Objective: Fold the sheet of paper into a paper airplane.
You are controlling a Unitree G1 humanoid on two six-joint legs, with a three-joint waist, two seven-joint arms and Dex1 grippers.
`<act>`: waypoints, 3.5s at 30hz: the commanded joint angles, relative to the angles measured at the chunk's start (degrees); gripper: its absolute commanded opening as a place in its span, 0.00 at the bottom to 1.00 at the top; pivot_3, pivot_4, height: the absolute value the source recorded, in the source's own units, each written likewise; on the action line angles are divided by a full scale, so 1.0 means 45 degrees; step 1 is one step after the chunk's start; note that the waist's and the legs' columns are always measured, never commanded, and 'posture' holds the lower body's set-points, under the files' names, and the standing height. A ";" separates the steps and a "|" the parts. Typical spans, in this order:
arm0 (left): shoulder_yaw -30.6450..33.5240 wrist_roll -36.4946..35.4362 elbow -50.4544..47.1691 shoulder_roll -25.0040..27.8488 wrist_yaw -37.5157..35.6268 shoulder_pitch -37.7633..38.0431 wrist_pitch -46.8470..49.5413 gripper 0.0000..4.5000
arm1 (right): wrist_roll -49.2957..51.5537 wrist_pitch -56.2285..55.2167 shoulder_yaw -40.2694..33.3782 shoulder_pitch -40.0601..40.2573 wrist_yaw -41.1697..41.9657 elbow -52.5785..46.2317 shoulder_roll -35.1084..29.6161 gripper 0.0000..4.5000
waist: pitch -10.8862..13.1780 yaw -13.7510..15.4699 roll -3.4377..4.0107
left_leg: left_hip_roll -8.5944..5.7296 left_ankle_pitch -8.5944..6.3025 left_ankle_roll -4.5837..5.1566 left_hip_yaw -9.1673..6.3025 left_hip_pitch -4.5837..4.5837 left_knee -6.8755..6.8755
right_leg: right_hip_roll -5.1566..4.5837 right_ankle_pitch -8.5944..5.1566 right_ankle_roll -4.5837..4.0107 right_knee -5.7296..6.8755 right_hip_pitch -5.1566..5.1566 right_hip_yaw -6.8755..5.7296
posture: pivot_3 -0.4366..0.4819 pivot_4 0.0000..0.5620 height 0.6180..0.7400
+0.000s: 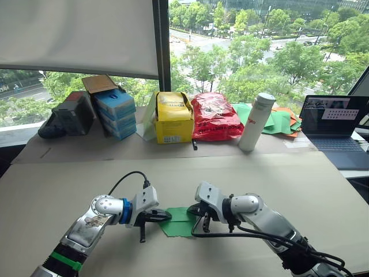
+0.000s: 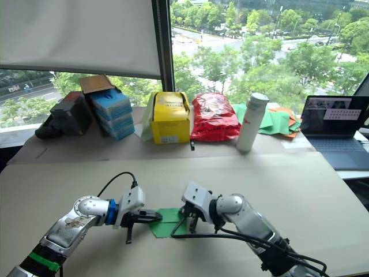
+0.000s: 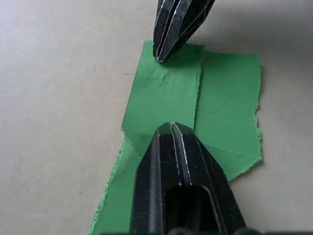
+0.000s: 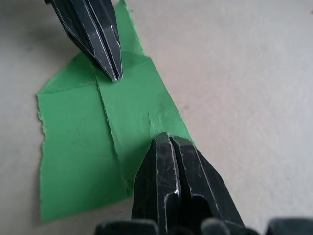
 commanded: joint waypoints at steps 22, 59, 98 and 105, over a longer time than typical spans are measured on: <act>-0.0919 0.1246 0.0817 0.0401 0.0115 0.0565 -0.0080 0.00 | -0.0656 0.1204 0.0620 0.0521 0.0224 0.0028 -0.0136 0.00 | -0.0051 -0.0030 -0.0004 | 0.0006 -0.0005 0.0002 -0.0001 0.0066 -0.0021 | -0.0004 -0.0004 -0.0007 -0.0011 0.0023 0.0008 | 0.48 0.27 1.00; 0.5829 -0.5008 -0.4081 0.2944 0.0191 0.3566 0.3770 0.00 | 0.1687 0.0703 -0.2017 0.0915 0.0140 -0.3694 0.0601 0.00 | 0.0084 -0.0197 -0.0066 | 0.0007 0.0109 -0.0190 0.0012 -0.0077 -0.0178 | 0.0008 -0.0050 -0.0102 0.0098 -0.0211 -0.0008 | 0.48 0.27 1.00; 0.5125 -0.5278 -0.4364 0.1952 0.1700 0.2810 0.4075 0.00 | 0.1593 -0.0909 -0.1621 -0.0322 0.1425 -0.0692 0.0694 0.00 | 0.0216 -0.0218 -0.0204 | 0.0005 0.0154 -0.0190 0.0016 -0.0038 -0.0133 | 0.0091 -0.0032 -0.0116 0.0161 -0.0157 -0.0073 | 0.48 0.27 1.00; 0.5104 -0.5470 -0.4051 0.1869 0.1615 0.2339 0.4262 0.00 | -0.0826 -0.5567 -0.1790 -0.0073 0.0634 -0.1602 -0.0448 0.00 | 0.0216 -0.0189 -0.0206 | 0.0003 0.0171 -0.0219 0.0020 -0.0035 -0.0118 | 0.0158 -0.0032 -0.0112 0.0165 -0.0149 -0.0106 | 0.48 0.27 1.00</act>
